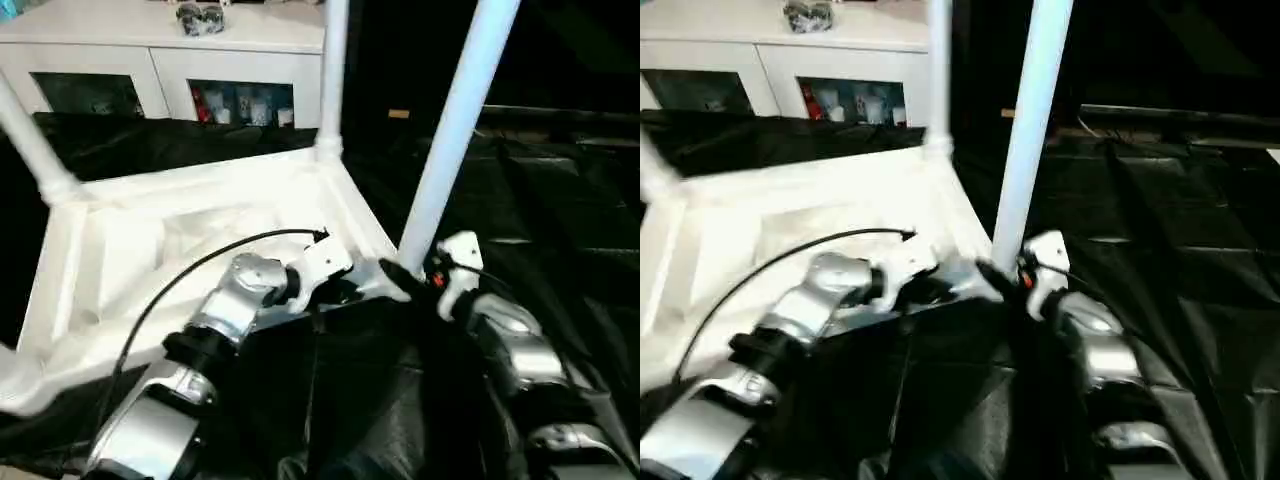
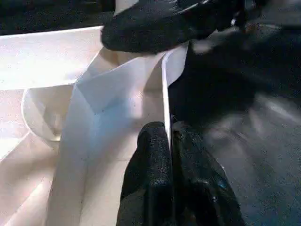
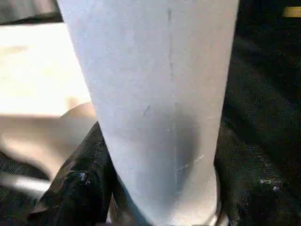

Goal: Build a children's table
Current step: Rotate leg to tighten

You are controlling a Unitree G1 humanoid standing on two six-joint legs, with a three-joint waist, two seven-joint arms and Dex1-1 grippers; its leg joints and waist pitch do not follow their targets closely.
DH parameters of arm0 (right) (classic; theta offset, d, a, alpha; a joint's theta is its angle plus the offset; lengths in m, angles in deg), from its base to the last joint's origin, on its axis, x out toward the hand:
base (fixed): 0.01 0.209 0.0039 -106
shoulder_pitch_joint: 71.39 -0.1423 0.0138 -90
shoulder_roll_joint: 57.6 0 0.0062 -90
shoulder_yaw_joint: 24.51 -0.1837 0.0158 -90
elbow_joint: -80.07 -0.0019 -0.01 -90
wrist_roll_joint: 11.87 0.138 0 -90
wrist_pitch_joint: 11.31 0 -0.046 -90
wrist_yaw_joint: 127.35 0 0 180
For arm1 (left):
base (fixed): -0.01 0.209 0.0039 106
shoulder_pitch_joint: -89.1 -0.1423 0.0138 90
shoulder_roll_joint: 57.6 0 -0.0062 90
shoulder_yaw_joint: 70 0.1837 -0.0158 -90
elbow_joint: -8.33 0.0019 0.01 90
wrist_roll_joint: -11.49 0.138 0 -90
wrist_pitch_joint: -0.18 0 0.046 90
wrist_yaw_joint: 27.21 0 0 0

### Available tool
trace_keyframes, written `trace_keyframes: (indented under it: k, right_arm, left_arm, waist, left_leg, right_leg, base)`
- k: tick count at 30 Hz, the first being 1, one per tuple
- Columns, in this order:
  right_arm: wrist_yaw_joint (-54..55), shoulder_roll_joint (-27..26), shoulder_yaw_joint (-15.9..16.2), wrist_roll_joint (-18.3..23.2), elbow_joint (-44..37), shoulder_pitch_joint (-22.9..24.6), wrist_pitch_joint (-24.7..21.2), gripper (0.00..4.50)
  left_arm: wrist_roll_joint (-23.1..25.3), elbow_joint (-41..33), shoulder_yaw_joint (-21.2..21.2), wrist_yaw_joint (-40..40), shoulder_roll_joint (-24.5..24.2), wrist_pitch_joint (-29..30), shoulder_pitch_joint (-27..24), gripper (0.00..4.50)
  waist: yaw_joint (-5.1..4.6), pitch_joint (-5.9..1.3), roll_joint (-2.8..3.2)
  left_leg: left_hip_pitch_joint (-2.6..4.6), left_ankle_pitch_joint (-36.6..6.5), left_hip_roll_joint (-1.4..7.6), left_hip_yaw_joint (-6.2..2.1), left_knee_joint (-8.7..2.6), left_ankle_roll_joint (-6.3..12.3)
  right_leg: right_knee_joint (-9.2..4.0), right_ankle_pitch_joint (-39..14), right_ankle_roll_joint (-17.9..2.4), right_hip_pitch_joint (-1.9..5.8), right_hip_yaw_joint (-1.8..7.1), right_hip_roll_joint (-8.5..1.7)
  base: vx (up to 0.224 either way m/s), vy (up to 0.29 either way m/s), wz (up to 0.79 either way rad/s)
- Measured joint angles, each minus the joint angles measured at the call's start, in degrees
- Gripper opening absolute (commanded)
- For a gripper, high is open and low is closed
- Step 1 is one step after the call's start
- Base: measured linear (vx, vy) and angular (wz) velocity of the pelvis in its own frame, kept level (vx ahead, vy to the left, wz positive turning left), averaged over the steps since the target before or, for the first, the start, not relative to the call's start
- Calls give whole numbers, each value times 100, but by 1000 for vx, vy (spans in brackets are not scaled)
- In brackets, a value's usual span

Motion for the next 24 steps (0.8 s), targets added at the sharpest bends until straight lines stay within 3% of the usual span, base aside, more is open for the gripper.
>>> trace_keyframes:
  k: [1, 3, 7, 8, 10, 15, 19, 20, 24]
  right_arm:
    - [101, -38, -7, -8, 0, 1, 26, 256]
    - [165, -81, -19, -31, 7, 15, 124, 312]
    - [146, -165, -82, 26, -5, 25, 172, 328]
    - [5, -151, -77, 64, -19, 27, 149, 357]
    - [-278, -83, -17, 69, -97, 77, 118, 370]
    - [-1634, 452, 343, 197, -506, 364, 0, 370]
    - [-3038, 988, 648, 361, -870, 599, -143, 370]
    - [-3392, 1142, 770, 385, -966, 624, -191, 343]
    - [-4263, 1545, 1006, 452, -1092, 627, -382, 331]
  left_arm:
    - [3, 0, -2, 19, 10, 4, 0, 0]
    - [3, -9, -4, 0, 9, -2, -2, 0]
    - [3, -117, 4, -156, -24, -39, -57, 0]
    - [-27, -223, 21, -311, -86, -56, -119, 0]
    - [-51, -356, 35, -454, -178, -97, -199, 0]
    - [-231, -522, 102, -1095, -445, -171, -298, 0]
    - [-378, -658, 179, -1762, -691, -331, -396, 0]
    - [-408, -697, 197, -1943, -749, -366, -426, 0]
    - [-519, -734, 295, -2435, -882, -381, -446, 0]
  waist:
    - [1, -2, 3]
    - [2, -3, 5]
    - [22, -4, 5]
    - [32, -4, 4]
    - [41, -3, 2]
    - [60, 9, -16]
    - [169, 11, -25]
    - [188, 12, -30]
    - [235, 6, -44]
  left_leg:
    - [-1, 0, 0, -1, 0, 0]
    - [-1, 0, 0, -1, -2, 0]
    - [-1, 0, 0, -1, -13, 0]
    - [-1, 2, 0, -1, -17, 3]
    - [-3, 4, 2, -1, -20, 7]
    - [-4, 16, 1, -1, -19, 28]
    - [-8, 17, 4, 1, -12, 28]
    - [-8, 17, 4, 1, -9, 28]
    - [-11, 17, 4, 2, -5, 28]
  right_leg:
    - [0, 0, 0, 1, 0, 0]
    - [0, -1, 1, 0, 0, 0]
    - [-1, -2, 2, -10, -1, 1]
    - [-1, -4, 4, -13, -2, 1]
    - [-1, -8, 8, -17, -4, 2]
    - [-1, -11, 11, -18, -5, 2]
    - [0, -12, 13, -15, -4, 2]
    - [-1, -12, 13, -13, -3, 1]
    - [-1, -13, 14, -8, -2, 0]
  base:
    - [0, 0, 0]
    - [0, 0, 0]
    - [0, 0, 0]
    - [0, 0, 0]
    - [0, 0, 0]
    - [0, 0, 0]
    - [0, 0, 0]
    - [0, 0, 0]
    - [0, 0, 0]
